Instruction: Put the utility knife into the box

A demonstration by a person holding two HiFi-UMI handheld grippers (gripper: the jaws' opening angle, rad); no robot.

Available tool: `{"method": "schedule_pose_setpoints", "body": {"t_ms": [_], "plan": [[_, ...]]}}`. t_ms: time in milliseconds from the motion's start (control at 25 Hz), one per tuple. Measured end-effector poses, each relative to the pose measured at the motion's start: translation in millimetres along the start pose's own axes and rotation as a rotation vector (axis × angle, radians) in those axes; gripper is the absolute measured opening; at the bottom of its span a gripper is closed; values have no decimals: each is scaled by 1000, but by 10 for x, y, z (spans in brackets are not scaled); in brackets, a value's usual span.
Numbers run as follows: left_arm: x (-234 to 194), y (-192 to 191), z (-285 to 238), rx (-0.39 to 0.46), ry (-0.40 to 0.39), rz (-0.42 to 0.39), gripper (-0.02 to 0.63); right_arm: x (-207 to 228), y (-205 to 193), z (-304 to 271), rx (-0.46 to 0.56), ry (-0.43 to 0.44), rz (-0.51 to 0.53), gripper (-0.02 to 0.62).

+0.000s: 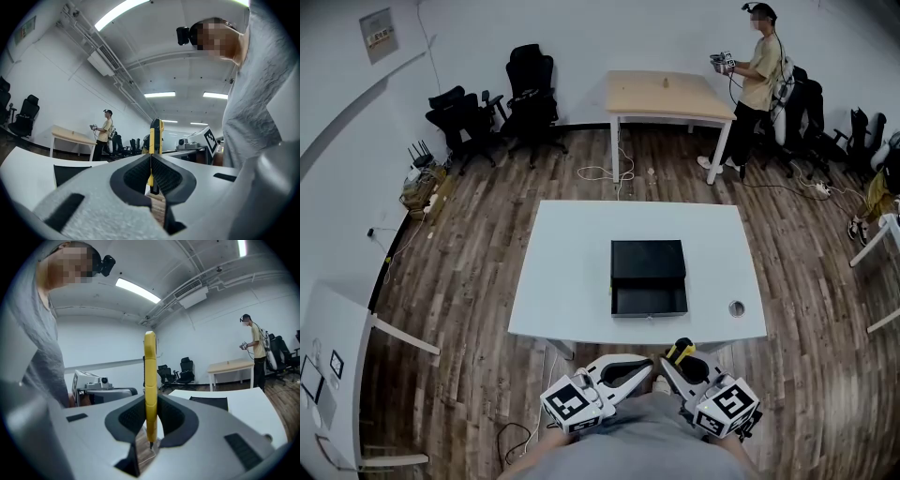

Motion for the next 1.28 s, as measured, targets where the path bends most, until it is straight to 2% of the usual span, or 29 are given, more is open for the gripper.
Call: {"method": "schedule_pose_setpoints", "body": {"t_ms": [440,720,880,1000,1280], "plan": [[-189,64,-139,6,35,20,18,253,98,-78,-40,40,27,71],[-193,15,-185,-1,38,36,18,392,100,-93,-95,82,88,71],[-201,-28,-193,-1,49,42,18,590,74,-135,-119,74,128,71],[-219,-95,-198,-6,55,50,18,757,36,-197,-137,74,121,71],[-301,-169,-137,-8,85,72,18,828,327,-345,-156,110,190,71]]}}
Point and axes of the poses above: the fingertips, and each gripper's own axes: z backward along the fingers, x to its right, y out of its top, the point moved 1 cm from there along z, backward along the fingers, and after that the axes turned 9 degrees about -x, right-handed, at the moved point
